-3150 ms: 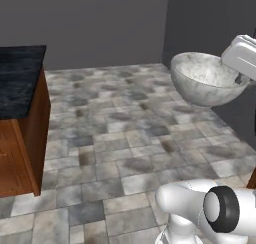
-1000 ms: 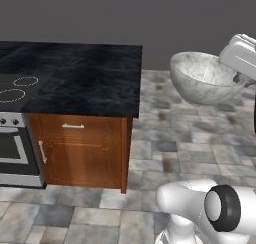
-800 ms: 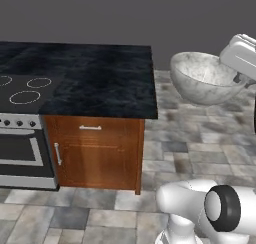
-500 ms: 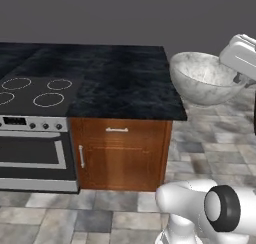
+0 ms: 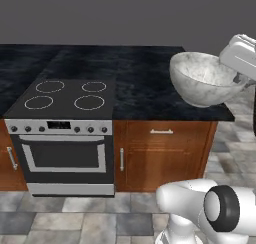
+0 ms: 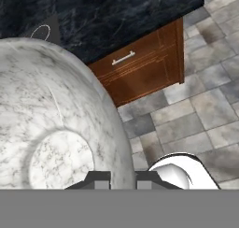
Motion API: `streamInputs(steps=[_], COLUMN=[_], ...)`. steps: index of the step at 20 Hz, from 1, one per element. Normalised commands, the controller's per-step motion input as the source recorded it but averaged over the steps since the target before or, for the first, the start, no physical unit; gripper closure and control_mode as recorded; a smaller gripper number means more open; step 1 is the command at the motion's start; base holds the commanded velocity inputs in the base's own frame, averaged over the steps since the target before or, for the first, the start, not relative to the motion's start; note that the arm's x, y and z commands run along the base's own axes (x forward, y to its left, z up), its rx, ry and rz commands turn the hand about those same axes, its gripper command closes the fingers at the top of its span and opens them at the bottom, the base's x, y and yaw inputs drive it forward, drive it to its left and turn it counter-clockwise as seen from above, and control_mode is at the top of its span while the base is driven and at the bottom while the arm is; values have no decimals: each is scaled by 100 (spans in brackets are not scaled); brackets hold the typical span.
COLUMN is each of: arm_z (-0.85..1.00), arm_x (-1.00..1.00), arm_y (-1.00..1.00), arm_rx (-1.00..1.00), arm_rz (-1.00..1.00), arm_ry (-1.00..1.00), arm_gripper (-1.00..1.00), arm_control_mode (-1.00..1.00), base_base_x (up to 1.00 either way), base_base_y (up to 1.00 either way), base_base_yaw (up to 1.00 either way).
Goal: Move the bowls from the cabinet to the plates on the dining table.
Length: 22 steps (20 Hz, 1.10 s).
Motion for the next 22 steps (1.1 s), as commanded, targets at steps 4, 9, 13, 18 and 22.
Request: streamInputs(steps=[4,9,13,18,22], arm_z=[0,0,0,0,0], arm_x=[0,0,0,0,0], arm_y=[0,0,0,0,0], arm_rx=[0,0,0,0,0], arm_rz=[0,0,0,0,0], arm_ry=[0,0,0,0,0], arm_gripper=[100,100,100,100,100], arm_control_mode=[100,100,100,100,100], base_base_x=[40,38,40,45,48], base_base_y=[90,93,93,94,97], base_base_yaw=[-9,-8,-8,-9,-9])
